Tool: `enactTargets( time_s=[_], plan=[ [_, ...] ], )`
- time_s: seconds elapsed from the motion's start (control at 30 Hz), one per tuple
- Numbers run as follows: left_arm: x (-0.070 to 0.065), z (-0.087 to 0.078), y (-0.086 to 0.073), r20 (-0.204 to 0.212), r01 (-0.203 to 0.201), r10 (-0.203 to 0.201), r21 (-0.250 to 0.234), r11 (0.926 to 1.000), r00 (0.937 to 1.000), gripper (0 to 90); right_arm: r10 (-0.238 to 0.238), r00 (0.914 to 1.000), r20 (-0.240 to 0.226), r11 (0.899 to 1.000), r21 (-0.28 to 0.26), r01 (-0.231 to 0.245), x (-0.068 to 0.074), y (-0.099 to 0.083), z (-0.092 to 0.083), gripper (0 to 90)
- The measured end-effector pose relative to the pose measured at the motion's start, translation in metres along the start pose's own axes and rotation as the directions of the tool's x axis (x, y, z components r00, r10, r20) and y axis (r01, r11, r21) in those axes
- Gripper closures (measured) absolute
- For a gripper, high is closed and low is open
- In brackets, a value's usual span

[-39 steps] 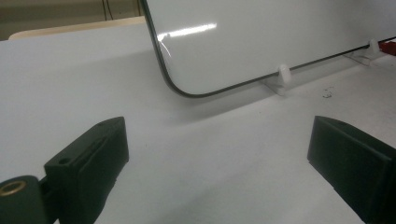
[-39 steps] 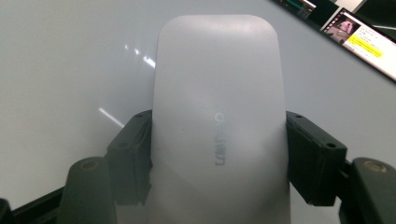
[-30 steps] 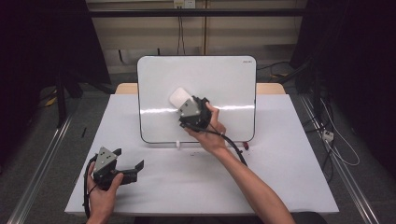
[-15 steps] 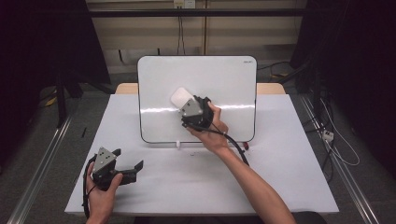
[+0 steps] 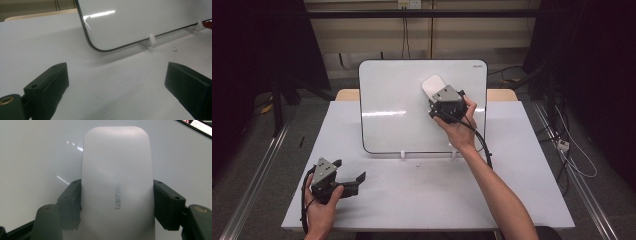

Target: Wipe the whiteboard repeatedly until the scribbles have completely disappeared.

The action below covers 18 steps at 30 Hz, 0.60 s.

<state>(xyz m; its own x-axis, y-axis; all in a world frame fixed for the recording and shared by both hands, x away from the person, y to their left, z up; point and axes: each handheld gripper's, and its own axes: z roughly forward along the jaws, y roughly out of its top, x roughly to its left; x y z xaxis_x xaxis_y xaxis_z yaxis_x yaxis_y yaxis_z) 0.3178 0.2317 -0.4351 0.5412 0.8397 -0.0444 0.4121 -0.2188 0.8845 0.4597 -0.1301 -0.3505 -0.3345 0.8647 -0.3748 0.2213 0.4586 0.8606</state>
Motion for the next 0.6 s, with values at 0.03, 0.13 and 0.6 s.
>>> enactTargets(
  time_s=[0.03,0.13,0.6],
  plan=[
    [0.000,0.000,0.000,-0.001,0.003,-0.003,-0.003,1.0000,1.0000,5.2,0.019,0.9997,-0.014,1.000,0.004,-0.019,-0.002,0.000,0.000,31.8],
    [0.002,-0.002,-0.001,-0.003,0.008,-0.008,-0.006,1.0000,1.0000,5.2,0.052,0.9979,-0.039,0.999,0.011,-0.052,-0.005,0.000,-0.002,31.8],
    [0.002,-0.004,0.000,-0.013,0.004,-0.005,-0.006,1.0000,0.9999,5.2,0.076,0.9920,-0.101,0.996,-0.033,-0.080,-0.008,0.004,-0.021,31.8]
  ],
)
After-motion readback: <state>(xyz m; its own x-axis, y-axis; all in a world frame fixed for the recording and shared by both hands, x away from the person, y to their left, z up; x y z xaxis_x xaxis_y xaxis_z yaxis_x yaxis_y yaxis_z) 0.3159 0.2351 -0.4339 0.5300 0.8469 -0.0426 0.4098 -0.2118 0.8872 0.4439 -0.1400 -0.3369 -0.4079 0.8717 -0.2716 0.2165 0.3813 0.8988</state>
